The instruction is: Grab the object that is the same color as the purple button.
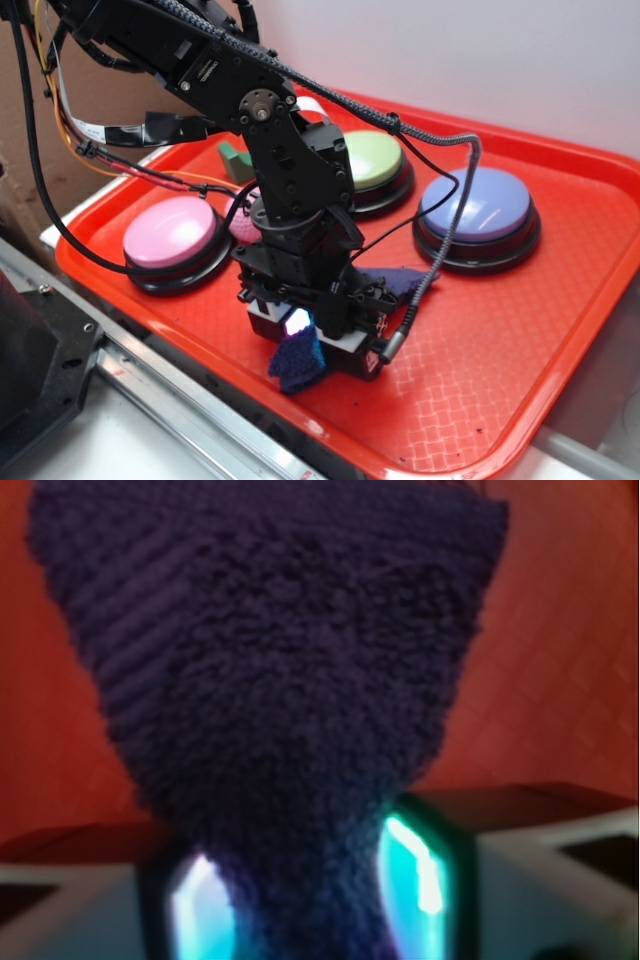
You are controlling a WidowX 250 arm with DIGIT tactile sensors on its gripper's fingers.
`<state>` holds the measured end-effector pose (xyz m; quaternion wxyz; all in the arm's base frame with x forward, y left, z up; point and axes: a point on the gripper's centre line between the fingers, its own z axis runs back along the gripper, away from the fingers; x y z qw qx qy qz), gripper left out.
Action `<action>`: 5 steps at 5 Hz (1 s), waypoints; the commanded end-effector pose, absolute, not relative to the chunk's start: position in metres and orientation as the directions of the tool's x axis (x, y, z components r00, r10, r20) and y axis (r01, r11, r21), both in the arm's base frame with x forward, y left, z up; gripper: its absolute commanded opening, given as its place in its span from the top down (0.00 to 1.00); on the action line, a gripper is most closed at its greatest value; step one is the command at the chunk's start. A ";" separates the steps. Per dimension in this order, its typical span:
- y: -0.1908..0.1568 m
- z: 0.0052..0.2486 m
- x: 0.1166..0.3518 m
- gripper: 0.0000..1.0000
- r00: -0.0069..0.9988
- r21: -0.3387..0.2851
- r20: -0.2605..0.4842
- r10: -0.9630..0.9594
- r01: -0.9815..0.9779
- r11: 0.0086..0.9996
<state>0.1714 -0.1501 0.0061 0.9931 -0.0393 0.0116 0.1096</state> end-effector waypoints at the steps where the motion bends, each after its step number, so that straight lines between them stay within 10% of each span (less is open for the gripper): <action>1: -0.147 0.037 0.180 1.00 0.980 -0.130 0.009 0.200 -0.197 0.972; 5: -0.065 0.159 0.178 1.00 0.996 -0.081 0.084 0.031 -0.024 0.996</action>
